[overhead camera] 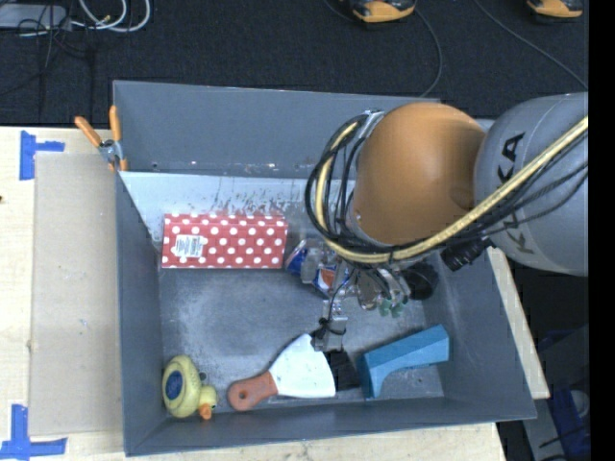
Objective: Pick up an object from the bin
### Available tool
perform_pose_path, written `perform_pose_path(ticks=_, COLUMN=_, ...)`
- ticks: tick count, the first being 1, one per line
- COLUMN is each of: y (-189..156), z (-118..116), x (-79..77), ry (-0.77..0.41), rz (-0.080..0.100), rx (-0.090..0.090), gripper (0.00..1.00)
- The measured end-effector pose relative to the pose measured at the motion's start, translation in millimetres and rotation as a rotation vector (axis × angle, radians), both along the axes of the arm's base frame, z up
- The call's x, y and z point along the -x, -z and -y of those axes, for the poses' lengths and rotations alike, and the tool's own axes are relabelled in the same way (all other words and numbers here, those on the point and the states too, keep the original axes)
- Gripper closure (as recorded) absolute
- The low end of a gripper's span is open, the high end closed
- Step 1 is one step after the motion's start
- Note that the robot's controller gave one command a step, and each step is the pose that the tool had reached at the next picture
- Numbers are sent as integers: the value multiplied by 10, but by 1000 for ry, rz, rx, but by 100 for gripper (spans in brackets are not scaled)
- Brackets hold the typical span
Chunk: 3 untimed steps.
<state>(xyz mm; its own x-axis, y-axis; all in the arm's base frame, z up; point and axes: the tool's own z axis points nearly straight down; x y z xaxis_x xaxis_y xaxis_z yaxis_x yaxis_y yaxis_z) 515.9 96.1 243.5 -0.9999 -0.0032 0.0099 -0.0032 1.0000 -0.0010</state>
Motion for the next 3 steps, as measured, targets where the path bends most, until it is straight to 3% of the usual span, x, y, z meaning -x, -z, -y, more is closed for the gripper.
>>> perform_pose_path(ticks=2, y=-11, z=27, x=-7, ry=-11, rz=13, rx=-3, gripper=0)
perform_pose_path(ticks=3, y=189, z=27, x=-113, ry=-25, rz=7, rx=0, gripper=0)
